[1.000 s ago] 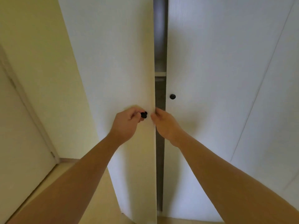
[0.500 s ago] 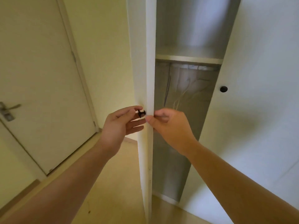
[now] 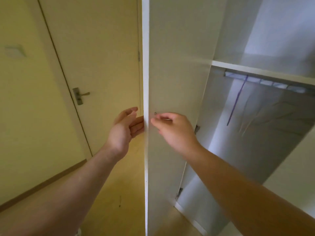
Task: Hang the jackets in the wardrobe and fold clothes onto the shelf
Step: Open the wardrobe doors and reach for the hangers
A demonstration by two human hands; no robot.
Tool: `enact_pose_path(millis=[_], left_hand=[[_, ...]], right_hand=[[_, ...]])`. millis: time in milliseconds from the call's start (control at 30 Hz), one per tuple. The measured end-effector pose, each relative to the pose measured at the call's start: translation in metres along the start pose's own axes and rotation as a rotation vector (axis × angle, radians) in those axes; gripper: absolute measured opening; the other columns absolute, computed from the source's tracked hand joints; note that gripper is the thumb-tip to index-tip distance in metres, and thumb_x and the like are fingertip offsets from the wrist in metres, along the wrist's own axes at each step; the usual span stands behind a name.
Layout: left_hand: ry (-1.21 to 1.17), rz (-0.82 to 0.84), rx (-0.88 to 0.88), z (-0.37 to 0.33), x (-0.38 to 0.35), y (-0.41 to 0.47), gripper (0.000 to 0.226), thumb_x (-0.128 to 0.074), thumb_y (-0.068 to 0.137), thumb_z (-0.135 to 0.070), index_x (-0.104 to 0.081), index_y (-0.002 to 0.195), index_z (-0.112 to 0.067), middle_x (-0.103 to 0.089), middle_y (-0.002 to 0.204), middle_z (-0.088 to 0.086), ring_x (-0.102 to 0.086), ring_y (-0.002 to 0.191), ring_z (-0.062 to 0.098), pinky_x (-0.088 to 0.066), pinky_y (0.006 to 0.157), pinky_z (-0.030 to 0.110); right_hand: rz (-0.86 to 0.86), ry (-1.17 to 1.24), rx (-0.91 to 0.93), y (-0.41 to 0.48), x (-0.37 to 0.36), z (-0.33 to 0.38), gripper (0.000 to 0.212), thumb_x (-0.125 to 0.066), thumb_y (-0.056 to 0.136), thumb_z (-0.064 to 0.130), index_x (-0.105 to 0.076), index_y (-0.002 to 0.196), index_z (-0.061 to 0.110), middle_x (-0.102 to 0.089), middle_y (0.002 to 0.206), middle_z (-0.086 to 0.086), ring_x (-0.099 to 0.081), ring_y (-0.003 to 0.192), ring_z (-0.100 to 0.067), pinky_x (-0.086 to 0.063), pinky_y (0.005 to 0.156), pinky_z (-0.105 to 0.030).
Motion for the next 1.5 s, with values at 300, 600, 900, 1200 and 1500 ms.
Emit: enact_pose_path(millis=[300, 600, 900, 1200, 1500], left_hand=[[0.027, -0.197, -0.205, 0.001, 0.023, 0.008, 0.026, -0.056, 0.099, -0.015, -0.055, 0.125, -0.017, -0.072, 0.113, 0.01, -0.067, 0.109, 0.02, -0.052, 0.099, 0.035], [0.248, 0.015, -0.537, 0.027, -0.11, -0.03, 0.012, -0.048, 0.098, -0.018, -0.059, 0.095, -0.021, -0.063, 0.089, -0.007, -0.06, 0.089, 0.018, -0.048, 0.08, 0.024], [0.312, 0.612, -0.209, 0.111, -0.33, -0.007, 0.023, -0.046, 0.105, -0.022, -0.067, 0.096, -0.019, -0.071, 0.093, -0.001, -0.067, 0.09, 0.015, -0.053, 0.084, 0.024], [0.359, 0.927, -0.019, 0.135, -0.511, -0.016, 0.031, -0.034, 0.107, -0.046, -0.056, 0.11, -0.025, -0.056, 0.096, -0.007, -0.052, 0.089, 0.011, -0.04, 0.09, 0.033], [0.249, 0.962, 0.04, 0.146, -0.502, -0.024, 0.036, -0.038, 0.108, -0.041, -0.065, 0.116, -0.018, -0.066, 0.116, 0.007, -0.061, 0.109, 0.017, -0.043, 0.098, 0.035]], right_hand=[[0.132, -0.018, 0.04, 0.037, -0.055, 0.011, 0.049, -0.055, 0.091, 0.011, -0.059, 0.139, 0.02, -0.067, 0.131, 0.003, -0.061, 0.12, -0.007, -0.045, 0.101, -0.02], [-0.182, 0.016, -0.056, 0.031, 0.072, -0.062, 0.026, -0.059, 0.095, 0.02, -0.073, 0.117, 0.021, -0.074, 0.106, 0.007, -0.069, 0.1, -0.013, -0.054, 0.099, -0.04], [-0.906, -0.077, -0.286, -0.059, 0.29, -0.14, 0.022, -0.052, 0.099, 0.017, -0.066, 0.115, 0.022, -0.069, 0.102, 0.006, -0.065, 0.096, -0.015, -0.056, 0.088, -0.035], [-1.011, -0.119, -0.432, -0.106, 0.367, -0.147, 0.032, -0.051, 0.102, 0.027, -0.06, 0.133, 0.023, -0.067, 0.121, 0.007, -0.063, 0.113, -0.014, -0.052, 0.102, -0.039], [-1.079, -0.089, -0.407, -0.118, 0.359, -0.136, 0.04, -0.046, 0.105, 0.031, -0.054, 0.144, 0.024, -0.06, 0.138, 0.01, -0.056, 0.128, -0.013, -0.042, 0.114, -0.036]])
Point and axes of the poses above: each hand's wrist, its own y-axis towards the middle knuckle, its own x-axis out of the back of the hand, z = x × y, the point moved 8 cm from there along y, towards the middle knuckle
